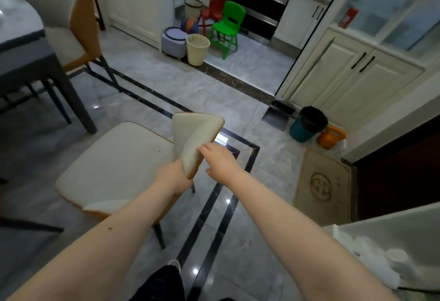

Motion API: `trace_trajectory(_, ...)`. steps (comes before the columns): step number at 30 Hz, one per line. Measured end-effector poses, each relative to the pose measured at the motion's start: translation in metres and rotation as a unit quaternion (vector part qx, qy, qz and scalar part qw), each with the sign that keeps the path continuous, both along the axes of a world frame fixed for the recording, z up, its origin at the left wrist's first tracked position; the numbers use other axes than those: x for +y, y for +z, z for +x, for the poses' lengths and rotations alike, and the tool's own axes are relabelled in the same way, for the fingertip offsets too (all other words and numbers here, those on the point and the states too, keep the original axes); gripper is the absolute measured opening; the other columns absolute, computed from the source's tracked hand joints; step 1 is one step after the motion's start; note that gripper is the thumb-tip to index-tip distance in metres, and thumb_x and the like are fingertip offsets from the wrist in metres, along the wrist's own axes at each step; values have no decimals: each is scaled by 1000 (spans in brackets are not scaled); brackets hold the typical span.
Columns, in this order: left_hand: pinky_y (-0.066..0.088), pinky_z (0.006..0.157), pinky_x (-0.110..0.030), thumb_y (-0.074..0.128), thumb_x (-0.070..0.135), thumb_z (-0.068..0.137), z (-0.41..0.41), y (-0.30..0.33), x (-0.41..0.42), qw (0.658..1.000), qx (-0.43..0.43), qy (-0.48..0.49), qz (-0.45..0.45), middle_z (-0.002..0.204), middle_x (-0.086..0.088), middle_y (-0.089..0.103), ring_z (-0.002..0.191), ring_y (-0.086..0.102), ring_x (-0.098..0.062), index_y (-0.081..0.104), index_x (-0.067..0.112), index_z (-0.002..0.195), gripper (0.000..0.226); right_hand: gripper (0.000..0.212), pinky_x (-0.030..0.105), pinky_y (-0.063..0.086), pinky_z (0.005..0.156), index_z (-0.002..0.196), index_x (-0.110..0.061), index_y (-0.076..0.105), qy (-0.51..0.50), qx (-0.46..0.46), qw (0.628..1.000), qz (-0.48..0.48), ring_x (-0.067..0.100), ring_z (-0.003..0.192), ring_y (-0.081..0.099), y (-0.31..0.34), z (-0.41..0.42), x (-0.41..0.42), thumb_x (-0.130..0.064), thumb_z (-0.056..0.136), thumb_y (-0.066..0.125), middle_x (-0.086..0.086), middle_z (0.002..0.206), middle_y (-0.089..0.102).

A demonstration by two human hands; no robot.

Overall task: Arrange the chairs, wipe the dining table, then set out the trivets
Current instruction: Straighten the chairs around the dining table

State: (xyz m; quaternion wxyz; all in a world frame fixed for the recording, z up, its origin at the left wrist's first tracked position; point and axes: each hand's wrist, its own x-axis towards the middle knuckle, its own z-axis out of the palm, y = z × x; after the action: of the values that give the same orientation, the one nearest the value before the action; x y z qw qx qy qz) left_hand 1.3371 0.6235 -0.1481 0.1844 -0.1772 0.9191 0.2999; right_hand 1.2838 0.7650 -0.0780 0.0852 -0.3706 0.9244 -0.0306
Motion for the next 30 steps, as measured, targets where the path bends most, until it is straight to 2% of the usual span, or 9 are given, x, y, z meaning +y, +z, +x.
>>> trace_trajectory(4,50,86,-36,61,36,80,8,32,10,1000,4,17,-10,118,-9,61,105,60,-30,47,14,127,53,54,36,22,113,133,-13,47,93,22,995,22,24,128,38,-5,-25,-8,-7,82,65,6,138,44)
trace_trajectory(8,49,89,-37,62,32,81,9,31,14,999,-8,37,-16,121,-8,61,108,59,-29,47,20,128,51,52,38,12,116,133,-15,47,155,31,986,49,23,130,37,-14,-50,-9,-12,84,64,5,137,45)
trace_trajectory(14,47,91,-36,63,40,83,12,34,34,982,-71,124,-122,122,-8,59,111,57,-27,50,17,124,49,40,38,27,109,126,-18,51,252,32,966,43,25,122,45,-22,-77,-8,-12,87,59,4,129,52)
trace_trajectory(17,46,92,-36,64,40,85,22,27,48,965,-67,176,-180,121,-7,58,112,56,-26,49,16,119,44,40,38,31,105,124,-18,52,295,44,953,54,25,120,45,-22,-89,-10,-11,86,61,5,127,51)
trace_trajectory(20,41,94,-34,66,34,85,32,27,58,946,-86,206,-234,126,-7,56,116,54,-26,43,15,127,51,43,37,31,102,126,-16,50,326,52,942,61,26,119,42,-27,-97,-14,-10,84,61,7,126,48)
trace_trajectory(26,44,87,-35,62,25,87,31,24,55,934,-90,229,-258,120,-8,60,110,58,-27,43,13,124,44,41,37,34,97,122,-18,48,340,44,935,87,28,116,43,-33,-99,-29,-8,83,60,7,120,46)
trace_trajectory(30,44,85,-34,59,26,89,35,21,42,927,-80,228,-288,120,-7,61,110,58,-27,42,12,128,45,33,38,36,96,119,-21,51,356,25,928,109,28,111,50,-36,-100,-47,-9,88,55,5,118,54)
